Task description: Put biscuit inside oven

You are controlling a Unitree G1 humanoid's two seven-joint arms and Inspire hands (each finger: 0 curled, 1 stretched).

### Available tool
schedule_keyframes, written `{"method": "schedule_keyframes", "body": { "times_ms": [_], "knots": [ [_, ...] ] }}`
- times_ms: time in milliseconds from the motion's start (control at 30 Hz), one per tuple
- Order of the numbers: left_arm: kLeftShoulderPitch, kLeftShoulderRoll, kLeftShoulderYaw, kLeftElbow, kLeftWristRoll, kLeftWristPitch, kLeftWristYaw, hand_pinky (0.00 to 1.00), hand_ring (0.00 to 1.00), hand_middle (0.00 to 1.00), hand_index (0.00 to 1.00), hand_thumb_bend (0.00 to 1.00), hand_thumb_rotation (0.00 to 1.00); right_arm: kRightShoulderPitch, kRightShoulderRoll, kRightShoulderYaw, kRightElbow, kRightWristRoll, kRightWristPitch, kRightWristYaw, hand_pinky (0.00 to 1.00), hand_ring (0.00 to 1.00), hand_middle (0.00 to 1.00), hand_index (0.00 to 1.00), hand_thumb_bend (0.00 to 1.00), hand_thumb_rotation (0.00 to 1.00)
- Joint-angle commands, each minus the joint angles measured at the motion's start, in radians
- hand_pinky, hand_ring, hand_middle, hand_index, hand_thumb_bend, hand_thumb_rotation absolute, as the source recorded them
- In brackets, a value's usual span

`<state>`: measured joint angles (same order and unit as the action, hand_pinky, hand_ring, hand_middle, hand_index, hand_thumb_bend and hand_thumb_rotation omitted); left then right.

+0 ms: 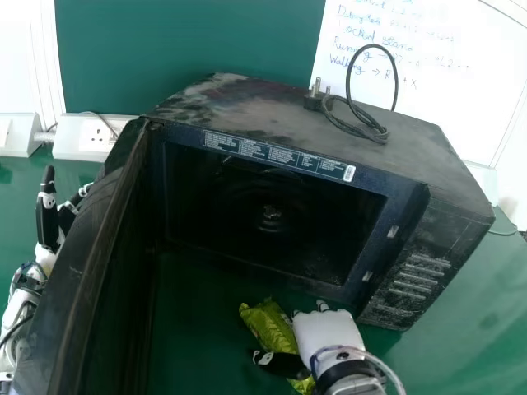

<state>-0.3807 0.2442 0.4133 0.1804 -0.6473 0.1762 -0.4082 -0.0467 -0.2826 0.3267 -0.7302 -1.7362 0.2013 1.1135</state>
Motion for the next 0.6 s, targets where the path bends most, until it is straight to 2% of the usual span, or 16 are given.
{"method": "schedule_keyframes", "body": {
  "times_ms": [0, 100, 267, 367, 433, 533, 567],
  "knots": [
    [0.003, 0.001, -0.002, -0.003, 0.006, -0.006, -0.002, 0.25, 0.33, 0.42, 0.55, 0.79, 0.26, 0.052, 0.017, 0.016, 0.029, -0.013, -0.036, 0.012, 0.35, 0.49, 0.66, 0.86, 0.99, 0.38],
    [0.003, 0.001, -0.001, -0.004, 0.004, -0.005, -0.003, 0.24, 0.33, 0.42, 0.55, 0.79, 0.26, 0.074, 0.045, 0.013, 0.031, -0.032, -0.05, -0.014, 0.34, 0.48, 0.67, 0.86, 1.0, 0.35],
    [0.003, 0.001, 0.0, -0.004, 0.002, -0.004, -0.004, 0.25, 0.33, 0.42, 0.55, 0.78, 0.26, 0.095, 0.078, 0.004, 0.035, -0.045, -0.071, -0.035, 0.38, 0.55, 0.72, 0.87, 1.0, 0.33],
    [0.004, 0.001, 0.0, -0.006, 0.004, -0.005, -0.001, 0.25, 0.34, 0.42, 0.55, 0.79, 0.26, 0.103, 0.079, -0.005, 0.041, -0.046, -0.089, -0.056, 0.38, 0.54, 0.71, 0.84, 0.93, 0.26],
    [0.005, -0.002, 0.0, -0.011, 0.006, -0.005, 0.006, 0.25, 0.33, 0.42, 0.55, 0.8, 0.26, 0.108, 0.076, -0.012, 0.045, -0.04, -0.098, -0.072, 0.35, 0.51, 0.66, 0.77, 0.79, 0.13],
    [0.005, 0.001, 0.0, -0.012, 0.002, 0.002, 0.005, 0.25, 0.34, 0.42, 0.55, 0.8, 0.26, 0.11, 0.082, -0.025, 0.046, -0.03, -0.105, -0.068, 0.35, 0.51, 0.65, 0.68, 0.75, 0.08],
    [0.005, 0.001, 0.0, -0.011, 0.001, 0.002, 0.004, 0.25, 0.34, 0.42, 0.55, 0.8, 0.26, 0.105, 0.084, -0.028, 0.048, -0.031, -0.11, -0.054, 0.31, 0.47, 0.57, 0.65, 0.66, 0.04]
  ]
}}
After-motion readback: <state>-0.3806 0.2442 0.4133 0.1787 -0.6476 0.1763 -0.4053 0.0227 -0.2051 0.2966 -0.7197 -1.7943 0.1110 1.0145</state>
